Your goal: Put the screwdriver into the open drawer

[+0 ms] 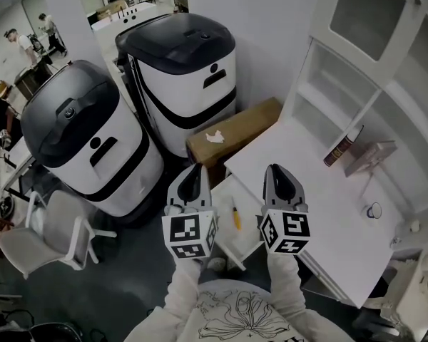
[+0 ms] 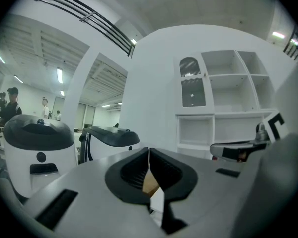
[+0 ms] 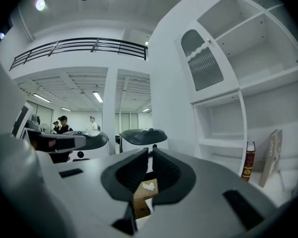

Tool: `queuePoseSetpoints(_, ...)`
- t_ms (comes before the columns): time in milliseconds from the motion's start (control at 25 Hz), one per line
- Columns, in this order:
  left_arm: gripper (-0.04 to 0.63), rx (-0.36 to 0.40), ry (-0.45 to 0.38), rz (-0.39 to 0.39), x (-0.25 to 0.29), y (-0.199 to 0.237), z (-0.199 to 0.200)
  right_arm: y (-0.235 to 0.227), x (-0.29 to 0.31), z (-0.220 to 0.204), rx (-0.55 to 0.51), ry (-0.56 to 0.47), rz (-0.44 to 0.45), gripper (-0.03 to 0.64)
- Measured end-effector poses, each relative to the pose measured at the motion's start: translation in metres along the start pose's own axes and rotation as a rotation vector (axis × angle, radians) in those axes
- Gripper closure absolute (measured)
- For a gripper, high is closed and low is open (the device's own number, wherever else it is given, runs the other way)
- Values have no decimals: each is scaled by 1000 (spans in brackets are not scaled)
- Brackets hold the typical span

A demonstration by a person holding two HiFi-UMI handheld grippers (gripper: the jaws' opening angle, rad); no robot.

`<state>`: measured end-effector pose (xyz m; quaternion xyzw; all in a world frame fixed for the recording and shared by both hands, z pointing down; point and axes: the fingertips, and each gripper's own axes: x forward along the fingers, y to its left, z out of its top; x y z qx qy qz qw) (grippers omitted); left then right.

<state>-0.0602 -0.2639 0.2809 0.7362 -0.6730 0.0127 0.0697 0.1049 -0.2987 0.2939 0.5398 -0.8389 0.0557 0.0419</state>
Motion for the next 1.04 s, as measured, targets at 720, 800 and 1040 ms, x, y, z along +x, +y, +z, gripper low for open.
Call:
queuePoseSetpoints(720, 586, -4, 1, 10, -4, 4, -1, 11, 5, -1, -4, 6, 29, 594)
queuePoseSetpoints(800, 586, -6, 4, 11, -4, 6, -2, 12, 5, -2, -7, 9, 27, 594)
queuePoseSetpoints(1040, 586, -3, 12, 7, 0, 4, -7, 10, 8, -5, -5, 13, 26, 594)
